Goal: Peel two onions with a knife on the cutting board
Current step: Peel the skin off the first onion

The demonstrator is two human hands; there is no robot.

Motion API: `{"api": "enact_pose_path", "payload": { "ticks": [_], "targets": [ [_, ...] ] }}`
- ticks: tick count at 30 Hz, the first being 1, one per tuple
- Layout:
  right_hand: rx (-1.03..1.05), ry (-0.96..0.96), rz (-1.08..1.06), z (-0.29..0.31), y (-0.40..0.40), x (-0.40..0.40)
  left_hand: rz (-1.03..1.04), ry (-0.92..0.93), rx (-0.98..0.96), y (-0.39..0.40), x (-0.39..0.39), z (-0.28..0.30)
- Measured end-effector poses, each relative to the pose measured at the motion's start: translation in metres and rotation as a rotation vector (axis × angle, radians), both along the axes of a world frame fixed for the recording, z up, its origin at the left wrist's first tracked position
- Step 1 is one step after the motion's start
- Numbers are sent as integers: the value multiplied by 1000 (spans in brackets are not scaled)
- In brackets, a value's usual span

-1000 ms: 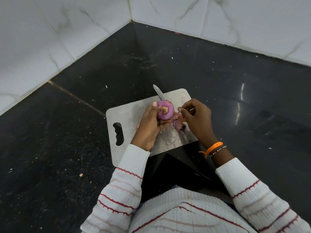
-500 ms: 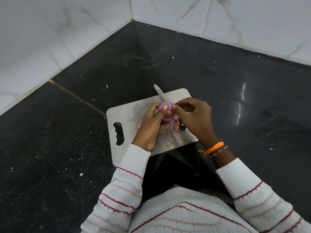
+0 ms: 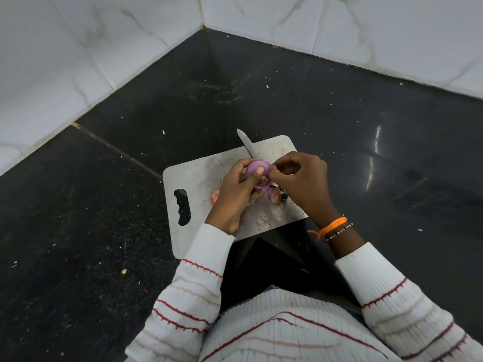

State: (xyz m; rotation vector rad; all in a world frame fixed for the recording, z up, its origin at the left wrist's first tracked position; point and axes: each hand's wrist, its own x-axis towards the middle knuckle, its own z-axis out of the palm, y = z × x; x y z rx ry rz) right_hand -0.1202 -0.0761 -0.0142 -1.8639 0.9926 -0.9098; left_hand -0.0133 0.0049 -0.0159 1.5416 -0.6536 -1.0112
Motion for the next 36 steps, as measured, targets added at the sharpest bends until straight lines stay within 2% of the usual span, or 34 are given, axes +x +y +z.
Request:
{"api": "enact_pose_path", "payload": {
  "ticks": [5, 9, 13, 21, 27, 32, 36],
  "targets": [
    [-3, 34, -2, -6, -5, -1, -15, 25, 8, -1, 1, -3],
    [152, -58, -33, -7, -9, -3, -15, 11, 5, -3, 1, -3],
    [196, -168, -45, -4, -6, 0, 7, 24, 13, -4, 2, -3],
    [72, -10, -38, -11, -9, 3, -1, 18, 14, -5, 3, -3],
    [126, -106, -58, -7, -8, 2, 2, 37, -5, -5, 5, -2],
    [53, -35, -10, -9, -5, 8, -9, 49, -19, -5, 1, -2],
    [25, 28, -67, -18, -12, 5, -6, 71, -24, -5, 2, -1]
  ]
}}
